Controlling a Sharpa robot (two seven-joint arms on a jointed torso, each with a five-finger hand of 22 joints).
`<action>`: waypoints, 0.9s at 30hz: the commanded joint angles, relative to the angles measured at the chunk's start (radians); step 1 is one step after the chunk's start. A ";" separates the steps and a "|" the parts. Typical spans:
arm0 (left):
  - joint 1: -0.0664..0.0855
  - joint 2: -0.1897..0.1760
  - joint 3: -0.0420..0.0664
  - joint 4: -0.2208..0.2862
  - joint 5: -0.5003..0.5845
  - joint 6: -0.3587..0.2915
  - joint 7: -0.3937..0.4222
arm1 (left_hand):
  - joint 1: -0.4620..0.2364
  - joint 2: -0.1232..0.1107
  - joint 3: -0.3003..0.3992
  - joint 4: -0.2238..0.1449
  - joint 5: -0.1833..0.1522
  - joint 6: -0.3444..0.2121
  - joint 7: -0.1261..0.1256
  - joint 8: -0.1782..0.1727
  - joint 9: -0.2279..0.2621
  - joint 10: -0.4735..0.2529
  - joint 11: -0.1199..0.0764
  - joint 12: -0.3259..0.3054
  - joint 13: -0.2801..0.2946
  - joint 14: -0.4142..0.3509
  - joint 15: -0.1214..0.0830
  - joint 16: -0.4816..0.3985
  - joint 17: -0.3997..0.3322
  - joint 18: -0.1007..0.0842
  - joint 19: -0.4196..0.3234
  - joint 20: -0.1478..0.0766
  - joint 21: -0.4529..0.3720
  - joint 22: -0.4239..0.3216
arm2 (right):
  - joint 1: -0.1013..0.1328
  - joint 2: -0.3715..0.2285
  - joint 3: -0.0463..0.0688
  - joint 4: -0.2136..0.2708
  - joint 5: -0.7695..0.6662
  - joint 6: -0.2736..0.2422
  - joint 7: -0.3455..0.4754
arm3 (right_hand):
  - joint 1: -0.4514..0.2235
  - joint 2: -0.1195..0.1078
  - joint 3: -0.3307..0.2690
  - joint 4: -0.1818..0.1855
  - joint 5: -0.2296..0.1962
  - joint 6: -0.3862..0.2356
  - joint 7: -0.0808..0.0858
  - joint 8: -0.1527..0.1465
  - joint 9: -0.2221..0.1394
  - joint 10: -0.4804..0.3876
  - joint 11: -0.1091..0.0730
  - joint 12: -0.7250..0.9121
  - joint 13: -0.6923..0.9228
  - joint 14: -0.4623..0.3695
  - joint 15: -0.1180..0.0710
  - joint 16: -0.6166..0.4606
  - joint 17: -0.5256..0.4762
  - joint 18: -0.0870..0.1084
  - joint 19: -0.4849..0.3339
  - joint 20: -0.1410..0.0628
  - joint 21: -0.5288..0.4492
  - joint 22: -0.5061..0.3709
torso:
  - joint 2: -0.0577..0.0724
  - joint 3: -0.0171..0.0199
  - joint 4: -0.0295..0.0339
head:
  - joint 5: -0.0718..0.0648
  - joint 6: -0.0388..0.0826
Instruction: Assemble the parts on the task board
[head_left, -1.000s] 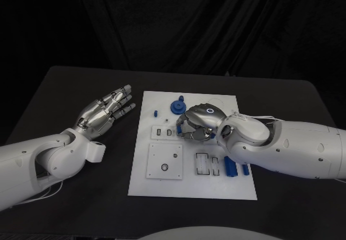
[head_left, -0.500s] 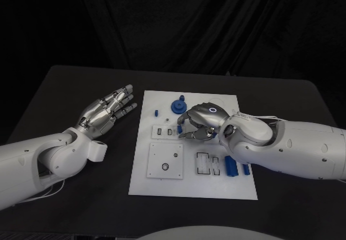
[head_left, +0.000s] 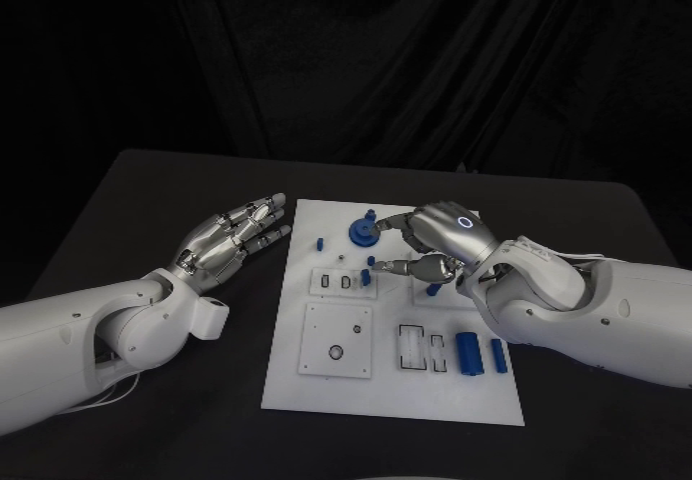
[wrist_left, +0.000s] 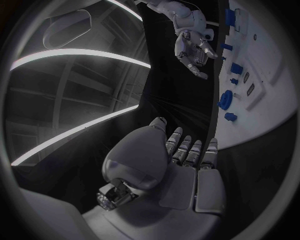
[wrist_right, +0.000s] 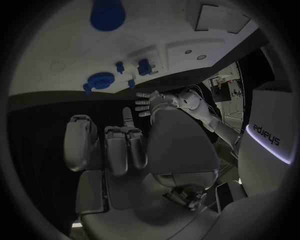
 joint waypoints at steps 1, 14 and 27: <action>0.016 0.008 0.001 -0.002 -0.067 -0.043 -0.001 | 0.015 -0.006 0.011 0.005 0.010 0.021 -0.001 0.006 0.002 0.034 0.021 0.043 0.006 0.039 0.011 0.034 0.008 0.009 0.037 0.004 0.023 0.011 | 0.014 -0.022 0.001 0.005 -0.004 -0.115 0.078 | 0.026 0.023 0.019 -0.002 0.035 0.024 -0.005 0.010 -0.003 0.098 -0.002 0.002 0.260 0.106 -0.001 0.003 0.263 0.010 0.012 -0.005 0.010 0.198 | -0.018 0.0047 0.0024 | 0.005 0.008; 0.069 0.066 0.001 -0.061 -0.299 -0.185 -0.195 | 0.009 -0.034 0.059 0.028 -0.011 0.170 0.077 0.026 0.012 0.392 0.121 0.458 0.110 0.516 0.054 0.533 0.128 -0.048 0.598 -0.015 0.355 0.155 | 0.033 -0.069 -0.001 -0.050 0.099 -0.026 0.109 | 0.138 0.091 0.086 -0.030 0.205 0.117 0.002 0.026 -0.027 -0.040 0.000 -0.102 0.151 0.064 -0.001 -0.074 0.211 0.036 -0.060 -0.005 -0.112 0.160 | -0.086 0.0262 -0.0042 | 0.034 -0.045; 0.084 0.201 0.001 -0.238 -0.449 -0.075 -0.155 | -0.204 0.006 -0.076 0.033 -0.216 0.435 0.080 0.129 0.052 0.577 -0.014 0.917 0.585 0.655 -0.069 1.160 0.541 -0.020 0.700 -0.102 0.781 0.463 | 0.034 -0.093 -0.001 -0.096 0.126 0.028 0.098 | 0.137 0.088 0.083 -0.017 0.180 0.140 0.001 0.027 -0.035 -0.043 -0.001 -0.112 0.140 0.063 -0.003 -0.083 0.206 0.037 -0.056 -0.006 -0.122 0.157 | -0.126 0.0443 -0.0222 | 0.051 -0.072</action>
